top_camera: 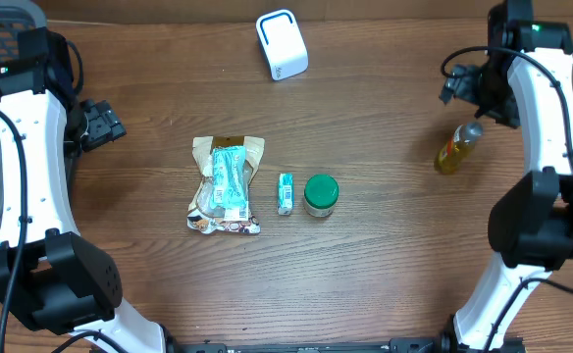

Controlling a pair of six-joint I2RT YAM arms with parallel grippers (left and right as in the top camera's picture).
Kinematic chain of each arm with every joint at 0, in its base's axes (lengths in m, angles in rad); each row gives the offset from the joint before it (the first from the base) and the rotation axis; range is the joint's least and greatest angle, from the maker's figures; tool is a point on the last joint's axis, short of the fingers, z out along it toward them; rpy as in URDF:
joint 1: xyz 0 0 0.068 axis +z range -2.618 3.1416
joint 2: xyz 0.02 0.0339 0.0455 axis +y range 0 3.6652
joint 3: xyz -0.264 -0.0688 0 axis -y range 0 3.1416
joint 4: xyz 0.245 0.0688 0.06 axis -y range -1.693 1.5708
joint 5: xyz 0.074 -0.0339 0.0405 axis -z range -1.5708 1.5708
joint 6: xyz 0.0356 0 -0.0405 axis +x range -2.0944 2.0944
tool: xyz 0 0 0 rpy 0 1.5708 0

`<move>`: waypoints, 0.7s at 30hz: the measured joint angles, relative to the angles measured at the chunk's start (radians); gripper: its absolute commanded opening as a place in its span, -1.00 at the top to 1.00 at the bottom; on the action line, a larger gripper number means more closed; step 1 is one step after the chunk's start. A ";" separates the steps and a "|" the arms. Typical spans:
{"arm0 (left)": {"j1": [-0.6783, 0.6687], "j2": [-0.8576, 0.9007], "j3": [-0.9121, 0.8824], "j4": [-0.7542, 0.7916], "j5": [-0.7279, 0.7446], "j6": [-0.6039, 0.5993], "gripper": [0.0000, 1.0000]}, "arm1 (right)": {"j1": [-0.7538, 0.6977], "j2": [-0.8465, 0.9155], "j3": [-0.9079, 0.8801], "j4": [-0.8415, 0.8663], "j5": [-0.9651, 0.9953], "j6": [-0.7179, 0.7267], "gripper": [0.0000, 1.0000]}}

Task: Scan the item barcode
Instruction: 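Move the bottle to the table's right side and set it upright, then open the right gripper and swing it over the green jar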

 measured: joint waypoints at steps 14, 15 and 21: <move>0.000 0.000 0.000 0.000 0.000 0.000 -0.99 | 0.353 -0.123 0.024 -0.015 -0.078 -0.001 -1.00; 0.000 0.000 0.000 0.000 0.000 0.000 -0.99 | 0.386 -0.123 0.021 -0.008 -0.080 -0.001 -1.00; 0.000 0.000 0.000 0.000 0.000 0.000 -0.99 | 0.583 -0.123 -0.058 0.039 -0.085 0.000 -1.00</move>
